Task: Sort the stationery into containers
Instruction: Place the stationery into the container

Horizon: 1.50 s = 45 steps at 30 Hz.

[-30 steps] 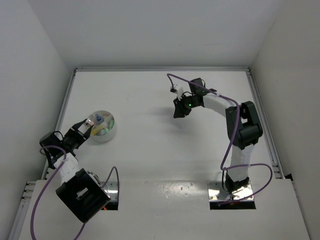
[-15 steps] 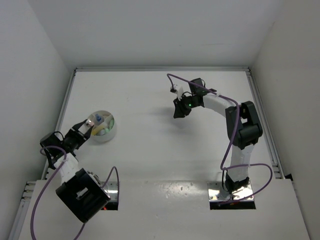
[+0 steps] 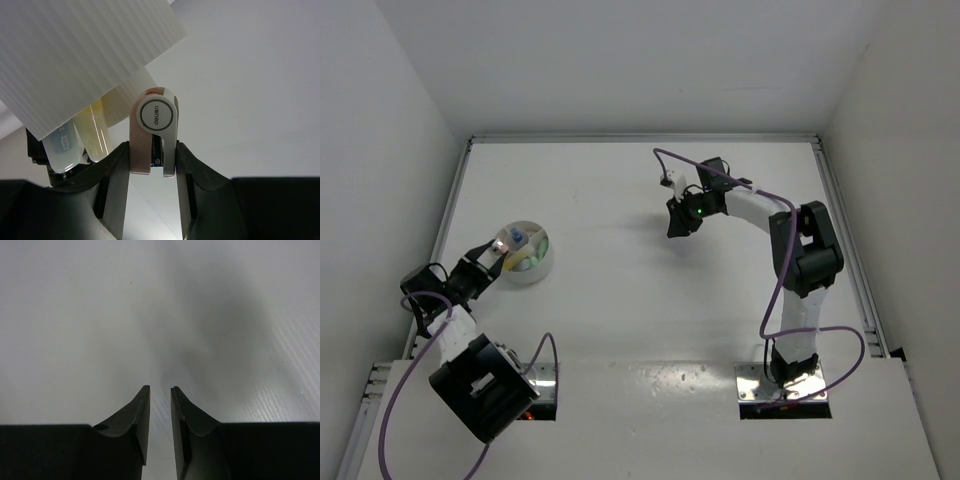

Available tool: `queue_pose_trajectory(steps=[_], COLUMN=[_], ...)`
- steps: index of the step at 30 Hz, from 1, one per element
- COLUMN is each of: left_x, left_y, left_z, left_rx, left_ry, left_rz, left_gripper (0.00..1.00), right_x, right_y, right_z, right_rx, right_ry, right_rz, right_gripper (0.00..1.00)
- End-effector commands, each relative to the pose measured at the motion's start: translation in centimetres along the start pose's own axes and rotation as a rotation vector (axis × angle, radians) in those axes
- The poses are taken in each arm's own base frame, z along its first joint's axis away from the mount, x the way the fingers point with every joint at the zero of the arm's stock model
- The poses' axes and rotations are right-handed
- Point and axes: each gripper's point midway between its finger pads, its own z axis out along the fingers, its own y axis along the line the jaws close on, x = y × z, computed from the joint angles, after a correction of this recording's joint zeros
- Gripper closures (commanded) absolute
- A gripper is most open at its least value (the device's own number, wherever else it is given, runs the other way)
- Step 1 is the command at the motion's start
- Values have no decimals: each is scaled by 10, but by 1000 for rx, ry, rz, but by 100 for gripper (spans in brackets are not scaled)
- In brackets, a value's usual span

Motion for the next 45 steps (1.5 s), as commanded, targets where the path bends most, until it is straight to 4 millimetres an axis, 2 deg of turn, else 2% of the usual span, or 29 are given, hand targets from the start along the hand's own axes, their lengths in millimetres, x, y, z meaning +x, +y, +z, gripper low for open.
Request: queue_pose_trajectory(steps=[1, 20, 30, 45], left_x=[5, 3, 5, 6], left_y=[-8, -10, -12, -14], left_z=[-2, -1, -2, -2], left_rx=[13, 11, 17, 17], left_ry=[25, 14, 16, 16], left_rz=[-66, -64, -48, -30], left_gripper=[78, 64, 53, 48], right_x=[-17, -16, -16, -15], right_y=[-6, -9, -9, -8], right_z=[-4, -6, -6, -7], right_rx=[16, 23, 23, 23], right_ry=[-41, -44, -44, -44], right_rz=[-26, -29, -29, -29], right_gripper=[77, 77, 77, 77])
